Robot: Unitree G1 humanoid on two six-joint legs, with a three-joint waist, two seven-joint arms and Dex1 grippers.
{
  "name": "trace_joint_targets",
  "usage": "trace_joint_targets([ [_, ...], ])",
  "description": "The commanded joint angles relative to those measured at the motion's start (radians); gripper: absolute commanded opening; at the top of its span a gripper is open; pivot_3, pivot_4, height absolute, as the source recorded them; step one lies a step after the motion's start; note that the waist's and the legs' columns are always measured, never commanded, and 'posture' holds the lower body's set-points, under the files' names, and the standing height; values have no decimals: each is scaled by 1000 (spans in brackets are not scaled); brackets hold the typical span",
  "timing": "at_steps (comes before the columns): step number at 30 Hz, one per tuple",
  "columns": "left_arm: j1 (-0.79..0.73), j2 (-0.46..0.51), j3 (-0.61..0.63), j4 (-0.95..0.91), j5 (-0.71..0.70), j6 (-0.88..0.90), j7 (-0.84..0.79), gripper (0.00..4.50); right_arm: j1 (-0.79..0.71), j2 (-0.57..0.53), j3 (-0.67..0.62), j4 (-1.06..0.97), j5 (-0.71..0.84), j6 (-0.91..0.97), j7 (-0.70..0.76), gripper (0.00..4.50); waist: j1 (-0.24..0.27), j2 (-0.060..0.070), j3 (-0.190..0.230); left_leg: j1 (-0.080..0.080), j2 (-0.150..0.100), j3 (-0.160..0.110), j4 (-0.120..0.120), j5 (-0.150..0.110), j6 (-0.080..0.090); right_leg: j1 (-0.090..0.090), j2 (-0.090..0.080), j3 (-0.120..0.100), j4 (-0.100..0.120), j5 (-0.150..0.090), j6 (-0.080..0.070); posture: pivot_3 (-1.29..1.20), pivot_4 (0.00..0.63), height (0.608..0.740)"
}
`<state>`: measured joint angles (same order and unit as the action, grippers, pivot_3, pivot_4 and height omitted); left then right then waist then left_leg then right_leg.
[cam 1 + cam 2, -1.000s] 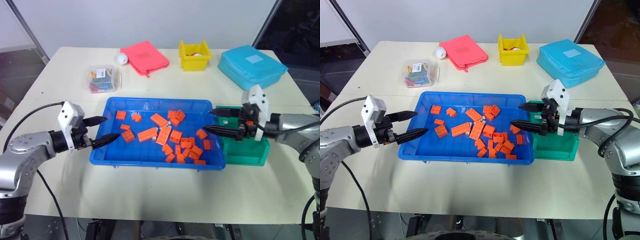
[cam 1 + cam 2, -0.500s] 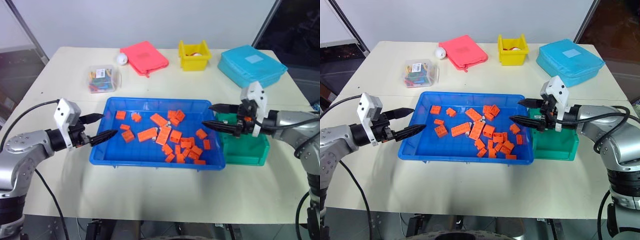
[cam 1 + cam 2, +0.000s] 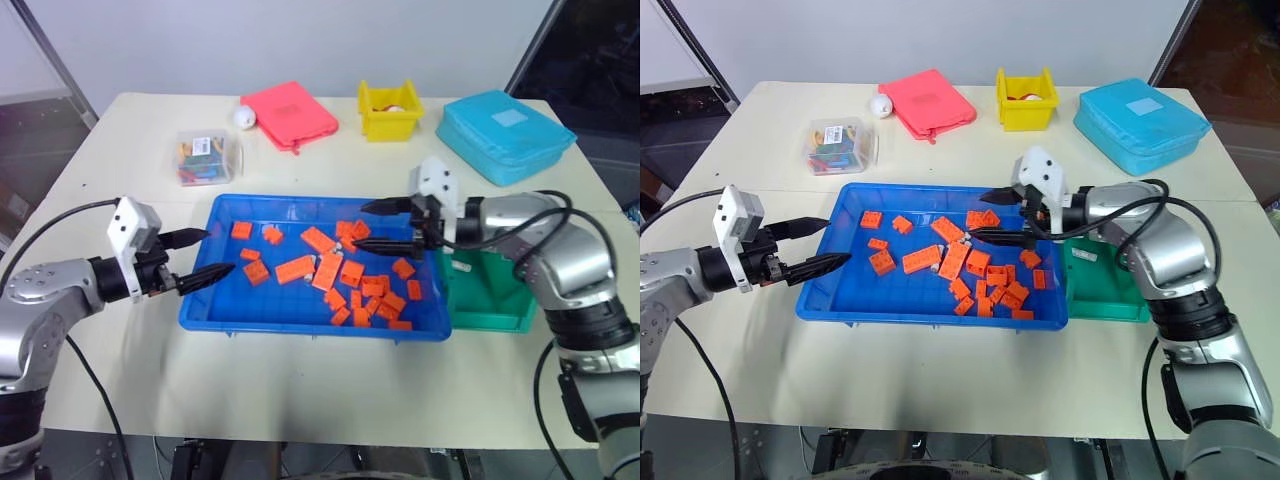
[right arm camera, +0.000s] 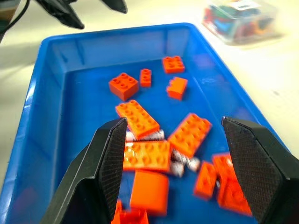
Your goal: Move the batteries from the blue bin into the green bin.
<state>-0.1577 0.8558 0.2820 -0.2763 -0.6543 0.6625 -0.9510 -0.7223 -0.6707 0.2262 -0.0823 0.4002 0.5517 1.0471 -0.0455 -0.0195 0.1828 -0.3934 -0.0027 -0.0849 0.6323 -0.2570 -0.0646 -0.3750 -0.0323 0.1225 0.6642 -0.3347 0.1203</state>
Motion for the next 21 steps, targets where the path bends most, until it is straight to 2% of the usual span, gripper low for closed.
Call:
trace_joint_targets([
  [1, -8, 18, 2, -15, 8, -20, -14, 4463, -47, 69, 64, 69, -65, -73, 26, 3335, 0, 0, 0, 0, 0, 0, 0, 0, 0, -1, 0, 0, 0, 0, 0, 0, 150, 740],
  [6, 12, 20, 8, -33, 10, -17, -25, 4463, -83, 152, 154, 199, -153, -166, 88, 3335, -1, 0, 0, 0, 0, 0, 0, 0, 0, -2, -1, -2, 1, 0, -1, 0, 150, 740],
  [10, 33, 29, 11, -52, 2, -12, -42, 4463, -125, 214, 205, 297, -204, -227, 147, 3335, -4, 0, 0, -1, 0, 1, 0, 0, 0, -4, -6, -13, 2, 2, -3, 0, 150, 740],
  [13, 44, 29, 9, -65, 0, -10, -50, 4463, -150, 259, 227, 369, -243, -275, 170, 3335, -3, 0, 0, -1, 0, 1, -1, 0, 0, -6, -12, -24, 3, 3, -4, 0, 150, 740],
  [21, 46, 17, 6, -81, -1, -9, -44, 4463, -219, 362, 237, 599, -345, -417, 182, 3335, -5, 1, 0, -1, 0, 2, -1, 0, 0, -7, -13, -27, 4, 3, -5, 0, 150, 740],
])
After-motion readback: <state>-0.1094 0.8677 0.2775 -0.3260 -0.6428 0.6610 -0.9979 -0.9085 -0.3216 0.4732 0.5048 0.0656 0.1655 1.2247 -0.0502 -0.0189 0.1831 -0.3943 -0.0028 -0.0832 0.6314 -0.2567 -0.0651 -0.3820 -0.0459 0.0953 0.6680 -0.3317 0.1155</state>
